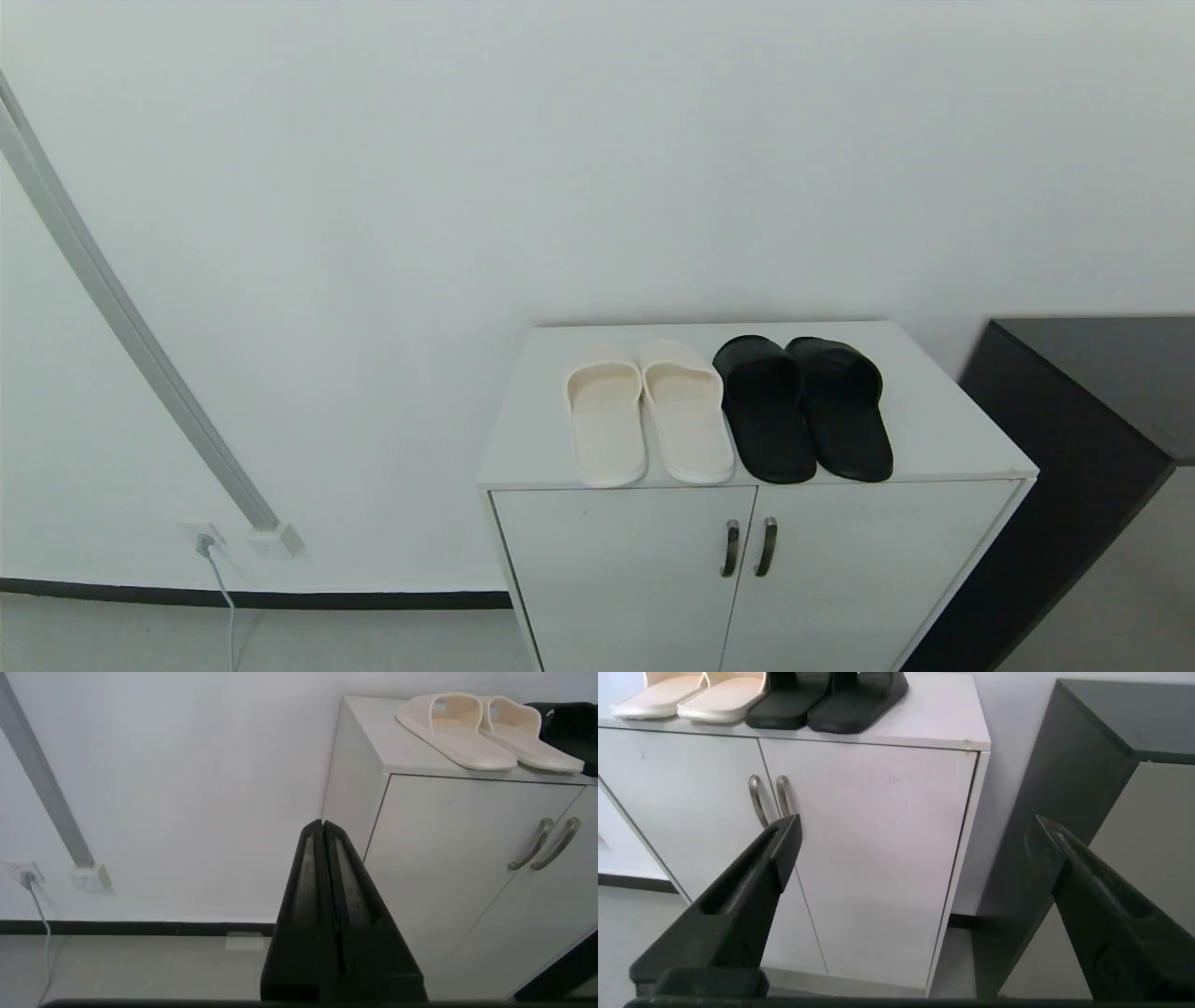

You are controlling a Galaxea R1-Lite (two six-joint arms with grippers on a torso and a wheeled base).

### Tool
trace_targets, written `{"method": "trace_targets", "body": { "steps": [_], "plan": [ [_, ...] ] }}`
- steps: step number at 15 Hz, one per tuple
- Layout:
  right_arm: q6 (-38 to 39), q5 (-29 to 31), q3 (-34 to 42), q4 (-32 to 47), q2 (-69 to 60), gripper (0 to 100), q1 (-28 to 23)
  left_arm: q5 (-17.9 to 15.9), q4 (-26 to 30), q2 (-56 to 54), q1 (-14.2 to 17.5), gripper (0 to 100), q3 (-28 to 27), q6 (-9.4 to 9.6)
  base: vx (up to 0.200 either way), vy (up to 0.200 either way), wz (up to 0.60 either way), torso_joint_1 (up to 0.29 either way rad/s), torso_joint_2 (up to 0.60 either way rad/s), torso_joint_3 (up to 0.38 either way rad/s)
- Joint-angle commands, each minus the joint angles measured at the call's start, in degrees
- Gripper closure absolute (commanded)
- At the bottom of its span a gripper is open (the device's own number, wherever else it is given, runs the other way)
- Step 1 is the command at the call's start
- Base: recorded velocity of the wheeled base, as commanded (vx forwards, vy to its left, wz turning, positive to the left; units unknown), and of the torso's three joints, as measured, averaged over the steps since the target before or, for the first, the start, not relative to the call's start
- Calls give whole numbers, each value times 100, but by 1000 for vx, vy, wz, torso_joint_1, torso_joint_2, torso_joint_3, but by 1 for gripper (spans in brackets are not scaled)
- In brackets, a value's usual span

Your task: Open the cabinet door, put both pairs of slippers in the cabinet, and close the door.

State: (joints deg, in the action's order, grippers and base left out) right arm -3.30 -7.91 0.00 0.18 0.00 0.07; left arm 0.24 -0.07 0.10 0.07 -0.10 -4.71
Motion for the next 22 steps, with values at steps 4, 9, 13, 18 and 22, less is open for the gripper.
{"method": "trace_targets", "body": {
  "steps": [4, 9, 13, 18, 22],
  "plan": [
    [-4, -9, 0, -1, 9, 0, 1, 28, -1, 8, 1, 100, 1, -48, 0, 0, 0, 0, 0, 0],
    [-12, 0, 0, -45, 0, 0, 1, 20, -1, 8, 1, 100, 1, -30, 0, 0, 0, 0, 0, 0],
    [269, -193, -2127, 931, 1362, 0, 28, 20, -1, 8, 1, 100, 1, -22, 0, 0, 0, 0, 0, 0],
    [260, -624, -1573, -1020, 4140, 0, 362, 20, -1, 8, 1, 100, 1, -22, 0, 0, 0, 0, 0, 0],
    [691, -272, -1925, -2339, 5818, 0, 1214, 20, -1, 8, 1, 100, 1, -22, 0, 0, 0, 0, 0, 0]
  ]
}}
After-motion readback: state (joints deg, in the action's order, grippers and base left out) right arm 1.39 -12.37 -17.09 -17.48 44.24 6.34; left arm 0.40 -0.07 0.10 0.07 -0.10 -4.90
